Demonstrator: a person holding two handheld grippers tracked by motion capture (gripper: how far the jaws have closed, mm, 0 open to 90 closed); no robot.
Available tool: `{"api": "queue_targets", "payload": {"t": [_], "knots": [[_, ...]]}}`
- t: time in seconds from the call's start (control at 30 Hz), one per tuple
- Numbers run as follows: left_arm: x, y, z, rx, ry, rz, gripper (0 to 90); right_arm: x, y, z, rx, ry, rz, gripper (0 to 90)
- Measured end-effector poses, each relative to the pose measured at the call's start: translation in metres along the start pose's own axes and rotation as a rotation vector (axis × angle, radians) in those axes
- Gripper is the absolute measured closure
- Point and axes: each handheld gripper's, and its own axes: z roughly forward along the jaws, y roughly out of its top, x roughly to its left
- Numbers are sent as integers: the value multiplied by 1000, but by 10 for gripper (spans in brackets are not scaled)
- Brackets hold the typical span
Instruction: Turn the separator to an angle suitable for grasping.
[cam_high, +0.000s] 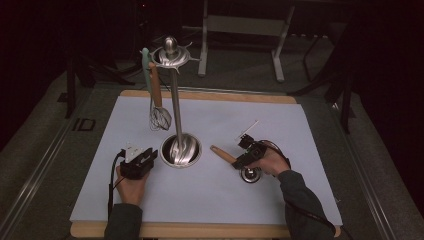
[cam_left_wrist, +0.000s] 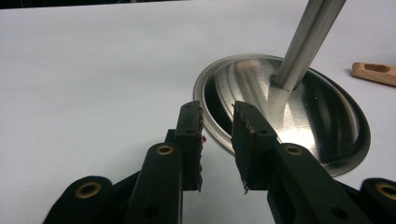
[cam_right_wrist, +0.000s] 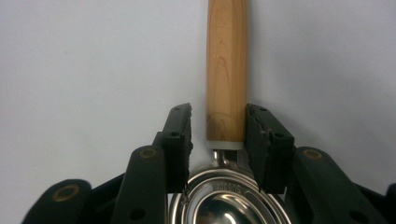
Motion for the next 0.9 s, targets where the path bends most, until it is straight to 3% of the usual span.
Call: {"api": "queue_targets", "payload": {"t": [0.1, 0.2, 0.63, 0.9], "knots": [[0, 0, 0, 1, 0, 1, 729, -2, 1, -3, 7, 22, 8, 635], [0, 0, 0, 0, -1, 1, 729, -5, 2, -2, 35, 9, 6, 700], [-1, 0, 0, 5, 2, 5, 734, -8, 15, 9, 96, 40, 43, 692], [-1, 0, 0, 6, 2, 8, 735, 5, 17, 8, 91, -27, 39, 715]]}}
